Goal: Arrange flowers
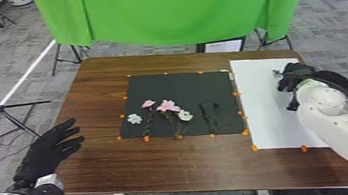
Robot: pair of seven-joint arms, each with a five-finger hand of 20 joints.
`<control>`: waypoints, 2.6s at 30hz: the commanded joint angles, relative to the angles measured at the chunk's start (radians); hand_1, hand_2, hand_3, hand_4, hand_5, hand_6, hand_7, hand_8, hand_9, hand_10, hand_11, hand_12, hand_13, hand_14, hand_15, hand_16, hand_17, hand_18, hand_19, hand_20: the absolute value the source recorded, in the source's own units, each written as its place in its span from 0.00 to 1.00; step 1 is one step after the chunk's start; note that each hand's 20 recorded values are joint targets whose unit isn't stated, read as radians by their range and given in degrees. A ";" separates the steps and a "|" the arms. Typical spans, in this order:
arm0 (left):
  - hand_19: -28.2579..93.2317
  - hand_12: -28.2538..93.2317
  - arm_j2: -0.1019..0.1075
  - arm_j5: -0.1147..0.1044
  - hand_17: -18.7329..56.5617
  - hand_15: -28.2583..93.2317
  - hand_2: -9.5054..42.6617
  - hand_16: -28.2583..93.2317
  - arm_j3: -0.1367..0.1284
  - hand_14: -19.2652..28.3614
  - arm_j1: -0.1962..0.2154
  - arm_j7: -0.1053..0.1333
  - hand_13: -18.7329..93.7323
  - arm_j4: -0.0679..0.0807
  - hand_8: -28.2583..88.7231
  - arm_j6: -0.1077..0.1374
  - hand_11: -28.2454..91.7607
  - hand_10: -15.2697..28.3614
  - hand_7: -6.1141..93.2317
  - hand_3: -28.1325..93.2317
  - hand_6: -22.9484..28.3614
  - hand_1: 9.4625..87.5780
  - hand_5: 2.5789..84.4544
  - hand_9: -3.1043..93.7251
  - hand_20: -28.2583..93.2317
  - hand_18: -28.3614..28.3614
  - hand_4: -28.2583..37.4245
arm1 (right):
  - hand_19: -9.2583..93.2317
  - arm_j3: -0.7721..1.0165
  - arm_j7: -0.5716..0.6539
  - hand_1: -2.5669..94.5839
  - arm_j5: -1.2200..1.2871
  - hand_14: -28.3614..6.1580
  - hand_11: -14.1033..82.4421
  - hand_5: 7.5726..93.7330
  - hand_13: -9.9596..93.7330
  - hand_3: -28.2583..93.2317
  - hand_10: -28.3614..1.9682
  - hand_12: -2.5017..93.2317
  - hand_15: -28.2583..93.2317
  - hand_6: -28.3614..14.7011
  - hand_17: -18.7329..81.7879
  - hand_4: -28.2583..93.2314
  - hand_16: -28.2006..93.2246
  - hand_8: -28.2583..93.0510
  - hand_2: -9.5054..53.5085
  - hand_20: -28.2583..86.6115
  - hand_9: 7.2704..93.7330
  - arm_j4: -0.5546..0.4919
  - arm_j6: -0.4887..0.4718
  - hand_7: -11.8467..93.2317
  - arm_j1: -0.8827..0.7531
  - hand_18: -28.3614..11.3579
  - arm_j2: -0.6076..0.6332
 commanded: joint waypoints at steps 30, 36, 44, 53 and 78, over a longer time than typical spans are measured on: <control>0.57 0.37 -0.006 -0.002 0.12 0.62 0.20 0.19 0.006 0.78 -0.012 -0.016 0.34 0.006 0.16 -0.005 0.44 0.66 0.25 0.83 0.56 0.20 0.36 0.31 0.30 0.88 0.00 | 0.76 -0.207 -0.307 0.49 -0.263 0.78 0.38 0.73 0.94 0.93 0.79 0.42 0.59 0.75 0.45 0.00 0.47 0.22 0.01 0.54 0.96 -0.264 0.045 0.58 0.036 0.36 -0.141; 0.57 0.37 -0.003 -0.004 0.12 0.62 0.20 0.19 0.006 0.78 -0.010 -0.015 0.34 0.005 0.15 -0.002 0.44 0.66 0.25 0.83 0.56 0.19 0.36 0.31 0.30 0.89 0.00 | 0.76 -0.207 -0.291 0.48 -0.268 0.78 0.38 0.73 0.93 0.94 0.79 0.42 0.59 0.76 0.45 0.00 0.47 0.22 0.01 0.54 0.96 -0.255 0.043 0.58 0.041 0.35 -0.148; 0.57 0.37 0.003 -0.006 0.12 0.62 0.20 0.19 0.010 0.78 -0.012 -0.013 0.34 0.007 0.15 -0.002 0.44 0.66 0.25 0.83 0.56 0.20 0.36 0.31 0.30 0.89 0.00 | 0.75 -0.203 -0.287 0.40 -0.254 0.77 0.44 0.69 0.90 0.90 0.74 0.35 0.60 0.75 0.44 0.00 0.47 0.22 0.00 0.56 0.91 -0.249 0.040 0.57 0.043 0.33 -0.156; 0.58 0.37 0.003 -0.005 0.12 0.62 0.20 0.19 0.007 0.78 -0.007 -0.013 0.34 0.007 0.15 -0.004 0.44 0.66 0.25 0.83 0.56 0.20 0.36 0.31 0.30 0.89 0.00 | 0.75 -0.204 -0.268 0.34 -0.269 0.76 0.47 0.68 0.88 0.91 0.73 0.29 0.61 0.75 0.42 0.00 0.47 0.22 0.00 0.56 0.87 -0.253 0.021 0.54 0.043 0.31 -0.153; 0.57 0.37 -0.002 -0.005 0.12 0.62 0.20 0.19 0.009 0.78 -0.008 -0.010 0.34 0.009 0.15 -0.001 0.45 0.66 0.25 0.83 0.56 0.20 0.36 0.31 0.30 0.88 0.00 | 0.73 -0.164 -0.239 0.33 -0.235 0.76 0.65 0.54 0.80 0.91 0.69 0.36 0.66 0.73 0.39 0.00 0.45 0.23 0.00 0.58 0.70 -0.271 -0.006 0.69 0.043 0.28 -0.150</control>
